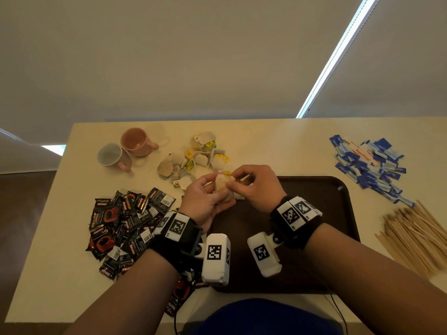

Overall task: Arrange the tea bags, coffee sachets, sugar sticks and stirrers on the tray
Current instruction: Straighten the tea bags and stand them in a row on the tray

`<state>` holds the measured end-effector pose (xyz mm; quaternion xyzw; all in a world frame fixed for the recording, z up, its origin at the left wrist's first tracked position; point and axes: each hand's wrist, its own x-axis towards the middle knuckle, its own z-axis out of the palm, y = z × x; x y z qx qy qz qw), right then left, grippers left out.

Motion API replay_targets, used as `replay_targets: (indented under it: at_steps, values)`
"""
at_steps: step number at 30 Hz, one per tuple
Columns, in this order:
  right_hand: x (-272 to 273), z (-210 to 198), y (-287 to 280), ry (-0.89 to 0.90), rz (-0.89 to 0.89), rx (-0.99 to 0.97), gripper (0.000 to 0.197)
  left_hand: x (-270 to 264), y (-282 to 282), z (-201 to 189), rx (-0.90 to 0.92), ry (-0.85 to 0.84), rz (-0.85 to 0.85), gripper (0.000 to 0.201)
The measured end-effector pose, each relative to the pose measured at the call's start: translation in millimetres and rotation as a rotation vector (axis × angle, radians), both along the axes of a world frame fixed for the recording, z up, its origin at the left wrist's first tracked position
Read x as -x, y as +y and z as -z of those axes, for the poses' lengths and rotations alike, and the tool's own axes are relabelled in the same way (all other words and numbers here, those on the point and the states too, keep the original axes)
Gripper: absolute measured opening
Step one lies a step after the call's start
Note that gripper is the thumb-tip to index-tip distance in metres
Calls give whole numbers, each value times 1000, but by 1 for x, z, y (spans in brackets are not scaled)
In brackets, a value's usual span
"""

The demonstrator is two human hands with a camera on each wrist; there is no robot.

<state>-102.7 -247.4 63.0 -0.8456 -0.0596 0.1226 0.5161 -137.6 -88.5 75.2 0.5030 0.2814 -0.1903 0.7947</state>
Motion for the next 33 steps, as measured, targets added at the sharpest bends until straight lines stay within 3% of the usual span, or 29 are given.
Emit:
replay_targets:
  at_steps: [4, 9, 12, 16, 25, 29, 33]
  values:
    - [-2, -3, -6, 20, 68, -41, 10, 0, 1, -5, 77, 41, -26, 34]
    - [3, -6, -7, -22, 125, 30, 13, 1, -2, -8, 24, 6, -65, 36]
    - [12, -10, -3, 2, 85, 28, 7, 2, -7, -9, 11, 10, -73, 39]
    - [19, -14, -2, 8, 40, -8, 27, 4, -8, -8, -3, -17, -46, 34]
    - [17, -20, -1, 196, 33, -149, 34, 6, -1, -8, -1, -22, -22, 32]
    - [17, -19, -4, 138, -3, -68, 32, 3, 1, -7, 52, 6, -39, 26]
    - [20, -19, -5, 99, -61, -23, 40, 1, 3, -5, 67, 69, -97, 36]
